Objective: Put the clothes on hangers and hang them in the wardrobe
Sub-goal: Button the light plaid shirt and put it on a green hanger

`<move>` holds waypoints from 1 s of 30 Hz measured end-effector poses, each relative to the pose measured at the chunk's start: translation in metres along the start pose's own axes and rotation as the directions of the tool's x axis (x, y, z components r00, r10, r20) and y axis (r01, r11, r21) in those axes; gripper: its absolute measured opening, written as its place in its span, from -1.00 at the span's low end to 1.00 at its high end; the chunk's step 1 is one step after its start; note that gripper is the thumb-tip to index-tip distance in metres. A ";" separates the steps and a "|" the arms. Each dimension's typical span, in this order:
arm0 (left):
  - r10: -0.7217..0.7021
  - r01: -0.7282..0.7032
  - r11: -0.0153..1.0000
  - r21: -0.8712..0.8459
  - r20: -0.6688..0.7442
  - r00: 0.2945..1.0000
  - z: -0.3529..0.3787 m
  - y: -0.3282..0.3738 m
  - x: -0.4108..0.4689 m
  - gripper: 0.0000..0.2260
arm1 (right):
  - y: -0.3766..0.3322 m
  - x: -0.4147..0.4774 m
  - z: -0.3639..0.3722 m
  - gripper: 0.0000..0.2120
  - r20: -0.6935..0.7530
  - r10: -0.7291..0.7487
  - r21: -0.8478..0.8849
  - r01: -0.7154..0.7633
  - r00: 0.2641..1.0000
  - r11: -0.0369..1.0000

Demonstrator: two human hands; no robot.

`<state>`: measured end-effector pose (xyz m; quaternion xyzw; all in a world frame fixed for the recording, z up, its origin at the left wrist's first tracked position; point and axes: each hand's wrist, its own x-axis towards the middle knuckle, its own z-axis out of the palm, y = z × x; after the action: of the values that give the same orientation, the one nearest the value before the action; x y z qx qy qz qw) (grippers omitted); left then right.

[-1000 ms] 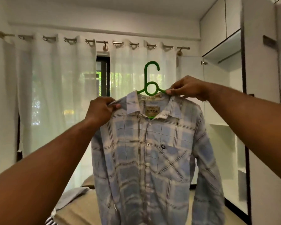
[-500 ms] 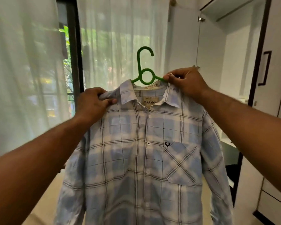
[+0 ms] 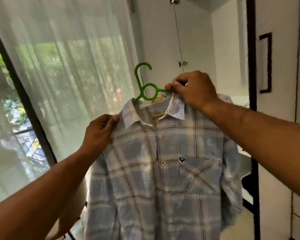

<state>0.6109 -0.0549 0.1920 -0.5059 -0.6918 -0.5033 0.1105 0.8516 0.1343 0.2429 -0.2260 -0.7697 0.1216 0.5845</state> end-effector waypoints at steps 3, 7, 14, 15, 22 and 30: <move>0.016 -0.022 0.994 0.107 0.062 0.998 0.020 0.044 0.044 -0.81 | 0.009 0.044 -0.022 -0.75 -0.028 0.007 0.052 -0.005 1.000 0.999; 0.014 -0.037 0.981 0.191 0.119 0.993 0.029 0.097 0.102 -0.81 | 0.024 0.093 -0.050 -0.64 0.043 0.093 0.057 -0.095 0.995 0.994; 0.050 -0.078 0.968 0.237 0.120 0.991 0.007 0.165 0.171 -0.87 | 0.005 0.169 -0.115 -0.40 0.527 0.189 0.108 -0.286 0.829 0.952; 0.059 -0.083 0.967 0.242 0.106 0.993 0.002 0.171 0.174 -0.85 | -0.001 0.175 -0.125 -0.42 0.614 0.184 0.091 -0.300 0.768 0.949; 0.089 -0.098 0.965 0.245 0.050 0.995 -0.009 0.183 0.187 -0.85 | 0.011 0.188 -0.176 -0.82 0.688 0.223 -0.211 -0.104 0.691 0.972; 0.060 -0.085 0.988 0.128 0.192 0.980 0.010 0.197 0.194 -0.88 | 0.023 0.175 -0.171 -0.91 0.411 0.234 -0.102 -0.211 0.881 0.972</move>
<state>0.6844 0.0635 0.4311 -0.5674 -0.7128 -0.4006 0.0973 0.9819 0.2268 0.4293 -0.2972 -0.8493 0.2128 0.3808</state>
